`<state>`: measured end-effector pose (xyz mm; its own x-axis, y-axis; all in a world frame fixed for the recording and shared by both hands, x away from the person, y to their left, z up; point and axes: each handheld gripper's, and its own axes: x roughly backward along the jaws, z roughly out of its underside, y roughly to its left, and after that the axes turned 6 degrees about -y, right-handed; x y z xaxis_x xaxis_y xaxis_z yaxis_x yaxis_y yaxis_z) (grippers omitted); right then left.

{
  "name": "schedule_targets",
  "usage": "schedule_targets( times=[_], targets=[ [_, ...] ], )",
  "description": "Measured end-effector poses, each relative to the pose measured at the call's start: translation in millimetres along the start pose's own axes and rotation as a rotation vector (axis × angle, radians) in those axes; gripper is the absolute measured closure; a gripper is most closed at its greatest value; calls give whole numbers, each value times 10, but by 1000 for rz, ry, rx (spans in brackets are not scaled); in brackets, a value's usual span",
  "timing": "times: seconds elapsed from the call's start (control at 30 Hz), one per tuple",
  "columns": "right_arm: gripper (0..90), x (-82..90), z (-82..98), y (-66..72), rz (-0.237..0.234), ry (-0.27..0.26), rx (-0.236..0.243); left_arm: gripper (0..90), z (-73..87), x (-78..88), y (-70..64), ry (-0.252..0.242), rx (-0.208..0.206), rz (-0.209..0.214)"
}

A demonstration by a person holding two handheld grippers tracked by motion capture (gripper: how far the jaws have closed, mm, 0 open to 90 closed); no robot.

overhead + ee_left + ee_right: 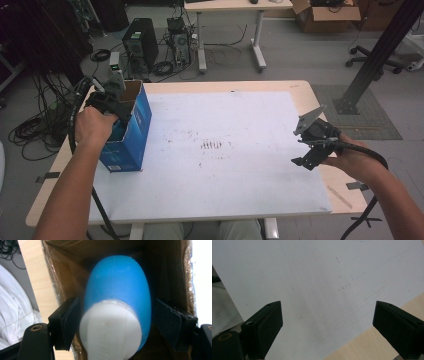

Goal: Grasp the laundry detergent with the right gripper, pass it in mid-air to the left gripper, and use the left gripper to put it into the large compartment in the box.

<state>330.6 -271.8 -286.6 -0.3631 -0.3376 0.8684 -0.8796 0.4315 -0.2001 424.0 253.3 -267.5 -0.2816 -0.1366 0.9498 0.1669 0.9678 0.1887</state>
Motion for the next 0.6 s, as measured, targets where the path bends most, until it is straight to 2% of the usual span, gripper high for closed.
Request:
schedule_targets(
  times=[0.23,0.6],
  targets=[
    [87,29,26,9,4,-2,-4,216,-20,115,31,-19,5,-31],
    [86,33,13,27,1,-5,-2,199,-2,300,136,-60,22,-32]
  ],
)
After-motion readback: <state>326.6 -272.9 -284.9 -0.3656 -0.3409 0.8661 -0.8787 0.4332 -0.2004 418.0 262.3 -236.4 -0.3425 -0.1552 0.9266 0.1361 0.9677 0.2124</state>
